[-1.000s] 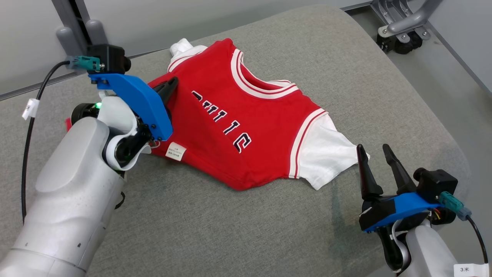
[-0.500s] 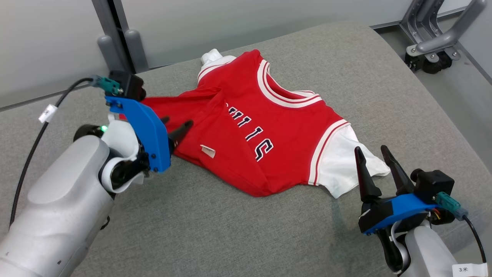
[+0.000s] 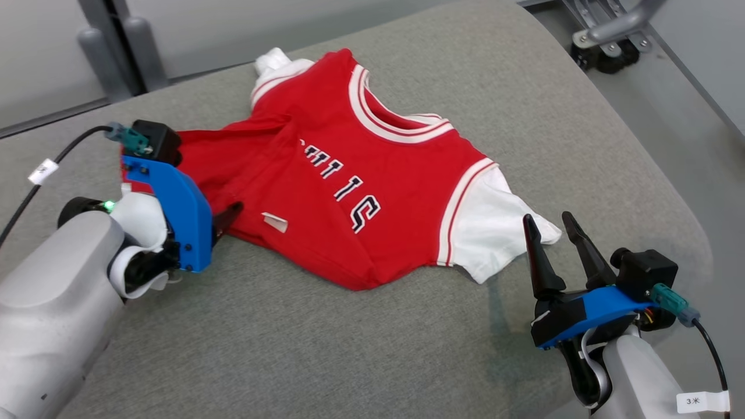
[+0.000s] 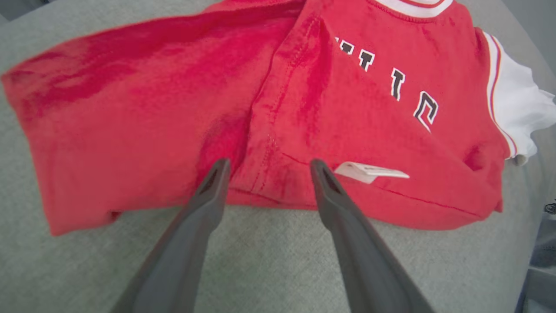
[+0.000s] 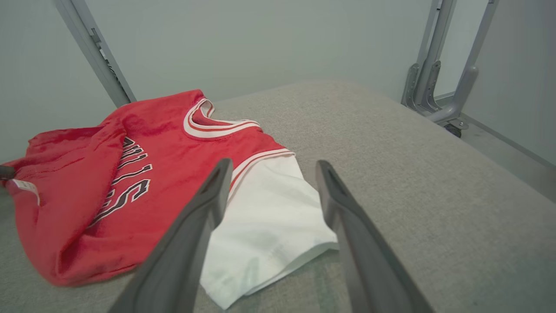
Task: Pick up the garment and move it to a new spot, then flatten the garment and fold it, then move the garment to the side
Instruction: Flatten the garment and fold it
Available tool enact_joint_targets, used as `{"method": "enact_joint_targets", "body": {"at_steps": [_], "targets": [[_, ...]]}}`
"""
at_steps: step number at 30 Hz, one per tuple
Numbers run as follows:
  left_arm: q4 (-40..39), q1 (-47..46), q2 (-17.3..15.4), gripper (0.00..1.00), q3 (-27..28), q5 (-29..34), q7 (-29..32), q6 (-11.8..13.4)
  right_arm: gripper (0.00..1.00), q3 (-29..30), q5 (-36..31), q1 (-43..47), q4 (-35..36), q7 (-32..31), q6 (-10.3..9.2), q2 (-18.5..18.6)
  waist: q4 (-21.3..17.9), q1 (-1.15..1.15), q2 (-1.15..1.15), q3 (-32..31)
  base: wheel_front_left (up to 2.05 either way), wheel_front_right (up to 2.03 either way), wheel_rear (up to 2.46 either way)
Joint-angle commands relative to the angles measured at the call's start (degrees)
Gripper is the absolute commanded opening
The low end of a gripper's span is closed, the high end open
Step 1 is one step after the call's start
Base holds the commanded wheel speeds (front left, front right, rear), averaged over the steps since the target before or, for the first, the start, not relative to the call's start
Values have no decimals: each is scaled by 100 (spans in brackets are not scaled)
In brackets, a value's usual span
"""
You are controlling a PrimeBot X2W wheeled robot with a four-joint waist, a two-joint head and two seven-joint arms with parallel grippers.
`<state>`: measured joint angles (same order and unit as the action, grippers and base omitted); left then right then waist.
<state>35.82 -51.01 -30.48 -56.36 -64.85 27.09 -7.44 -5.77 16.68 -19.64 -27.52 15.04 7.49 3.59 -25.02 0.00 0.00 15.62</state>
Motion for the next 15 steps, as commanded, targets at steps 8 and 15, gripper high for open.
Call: {"method": "enact_joint_targets", "body": {"at_steps": [8,15], "targets": [[410,-359,-151,100,-387,-99,-77,-7,100,-17,123,-118,59,20,1,-63,-328,0,0,238,0,0,0],[346,-534,-189,62,-678,-342,-60,-7,100,-10,172,-95,45,20,1,-72,-358,0,0,244,0,0,0]]}}
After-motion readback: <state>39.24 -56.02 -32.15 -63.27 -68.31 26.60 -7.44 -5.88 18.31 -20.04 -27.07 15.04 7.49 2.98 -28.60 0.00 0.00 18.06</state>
